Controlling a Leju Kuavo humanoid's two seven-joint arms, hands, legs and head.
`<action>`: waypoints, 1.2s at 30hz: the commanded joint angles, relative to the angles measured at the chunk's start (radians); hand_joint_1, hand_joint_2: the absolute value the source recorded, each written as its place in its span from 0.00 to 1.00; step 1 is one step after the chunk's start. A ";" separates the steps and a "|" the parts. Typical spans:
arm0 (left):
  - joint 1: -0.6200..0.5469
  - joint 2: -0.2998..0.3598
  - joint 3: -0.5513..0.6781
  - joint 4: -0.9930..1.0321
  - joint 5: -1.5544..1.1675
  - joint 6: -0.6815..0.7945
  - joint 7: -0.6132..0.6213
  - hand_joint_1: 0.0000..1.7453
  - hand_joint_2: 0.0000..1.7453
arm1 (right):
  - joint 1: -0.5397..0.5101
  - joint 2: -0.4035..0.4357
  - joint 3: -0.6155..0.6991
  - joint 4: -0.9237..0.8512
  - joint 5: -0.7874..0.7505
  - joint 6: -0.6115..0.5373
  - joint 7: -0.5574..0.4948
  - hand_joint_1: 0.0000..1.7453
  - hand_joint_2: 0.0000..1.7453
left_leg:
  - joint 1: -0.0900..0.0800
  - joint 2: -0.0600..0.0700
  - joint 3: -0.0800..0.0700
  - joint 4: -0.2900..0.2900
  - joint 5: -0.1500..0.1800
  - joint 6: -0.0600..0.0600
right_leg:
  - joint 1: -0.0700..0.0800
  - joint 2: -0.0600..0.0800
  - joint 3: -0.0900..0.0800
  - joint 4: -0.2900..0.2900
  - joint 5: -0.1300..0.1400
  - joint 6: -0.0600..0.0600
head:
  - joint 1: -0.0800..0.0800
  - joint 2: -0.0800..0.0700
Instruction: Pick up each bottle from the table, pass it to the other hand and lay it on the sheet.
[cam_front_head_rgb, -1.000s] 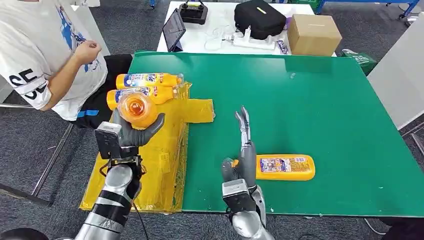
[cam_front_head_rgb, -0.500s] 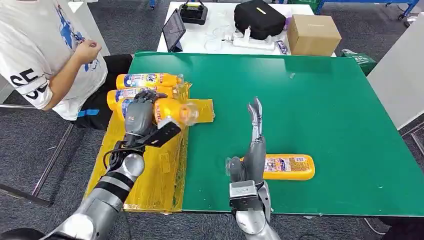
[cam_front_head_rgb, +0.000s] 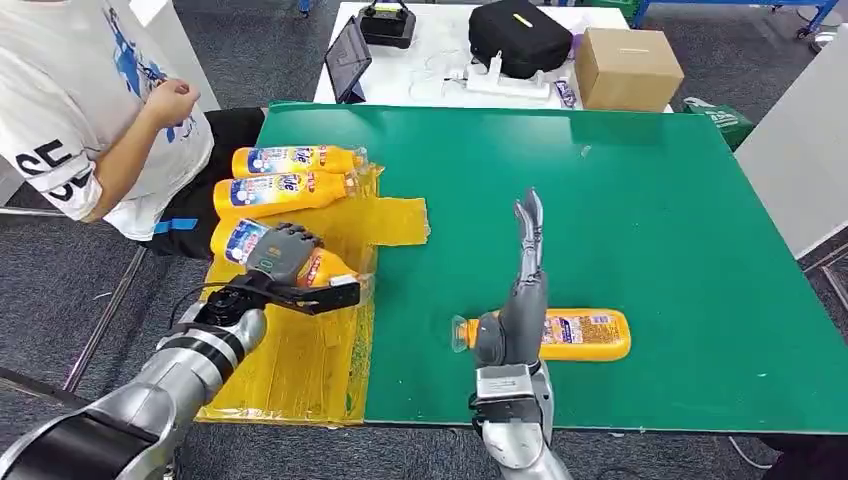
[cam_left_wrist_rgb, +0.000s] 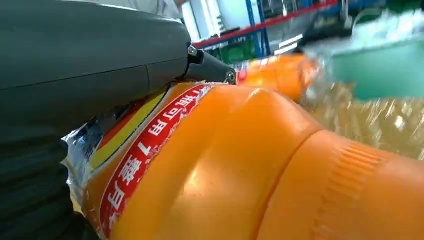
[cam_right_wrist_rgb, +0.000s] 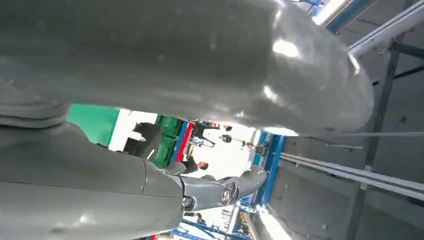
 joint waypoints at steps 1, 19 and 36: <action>-0.067 0.025 -0.018 0.108 0.013 -0.040 -0.005 1.00 1.00 | 0.000 -0.015 -0.037 0.006 -0.017 0.015 -0.009 0.00 0.00 | 0.002 0.000 0.001 0.001 0.000 -0.001 | 0.002 -0.001 0.001 0.000 0.000 -0.002 | 0.000 0.000; -0.037 0.003 0.109 0.113 0.195 -0.243 -0.127 0.00 0.00 | -0.026 0.011 -0.062 0.104 -0.032 0.060 -0.014 0.00 0.00 | 0.002 0.001 0.003 0.000 0.000 -0.001 | 0.002 0.000 0.003 -0.001 0.001 -0.002 | 0.000 0.000; -0.037 0.003 0.109 0.113 0.195 -0.243 -0.127 0.00 0.00 | -0.026 0.011 -0.062 0.104 -0.032 0.060 -0.014 0.00 0.00 | 0.001 0.001 0.002 0.000 0.000 -0.001 | 0.002 0.000 0.002 -0.001 0.001 -0.002 | 0.000 0.000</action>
